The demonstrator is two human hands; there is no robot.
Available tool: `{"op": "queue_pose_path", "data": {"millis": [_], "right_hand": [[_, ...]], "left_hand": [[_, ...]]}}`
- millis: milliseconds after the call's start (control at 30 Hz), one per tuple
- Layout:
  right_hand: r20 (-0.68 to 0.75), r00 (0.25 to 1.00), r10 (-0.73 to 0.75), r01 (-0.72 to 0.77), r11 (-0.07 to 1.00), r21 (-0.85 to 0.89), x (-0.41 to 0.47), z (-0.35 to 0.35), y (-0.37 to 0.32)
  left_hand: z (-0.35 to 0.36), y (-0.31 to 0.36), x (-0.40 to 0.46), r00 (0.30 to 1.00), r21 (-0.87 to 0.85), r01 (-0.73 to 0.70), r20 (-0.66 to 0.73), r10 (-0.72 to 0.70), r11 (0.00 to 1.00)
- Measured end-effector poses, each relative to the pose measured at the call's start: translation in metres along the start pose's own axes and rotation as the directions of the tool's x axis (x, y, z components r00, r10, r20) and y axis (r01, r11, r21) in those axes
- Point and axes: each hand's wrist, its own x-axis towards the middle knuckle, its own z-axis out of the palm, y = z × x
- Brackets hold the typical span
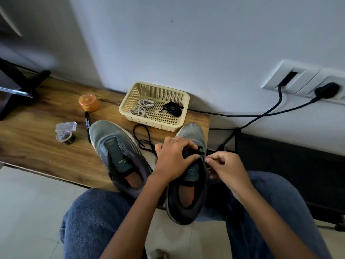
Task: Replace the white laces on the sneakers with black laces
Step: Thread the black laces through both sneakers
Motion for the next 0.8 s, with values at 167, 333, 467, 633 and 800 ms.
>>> {"op": "queue_pose_path", "data": {"millis": [167,333,467,633,800], "right_hand": [[-0.126,0.992,-0.027,0.027,1.0,0.004,0.002,0.006,0.004],[-0.132,0.991,0.017,0.014,0.972,0.233,-0.004,0.004,-0.008],[-0.093,0.996,-0.005,0.033,0.95,0.311,-0.01,-0.001,-0.019],[-0.157,0.984,-0.08,0.118,0.962,0.248,-0.011,-0.014,-0.033],[-0.304,0.928,-0.214,0.307,0.902,0.303,-0.012,-0.041,-0.063]], "left_hand": [[-0.005,0.0,-0.008,0.977,0.078,0.031,0.209,-0.047,0.996],[-0.006,-0.002,-0.012,0.92,0.071,0.191,0.334,-0.204,0.979],[-0.005,-0.004,-0.011,0.913,0.161,0.183,0.338,-0.228,0.97],[-0.004,-0.004,-0.012,0.906,0.186,0.201,0.337,-0.255,0.962],[-0.004,-0.005,-0.01,0.909,0.141,0.253,0.305,-0.285,0.957]]}}
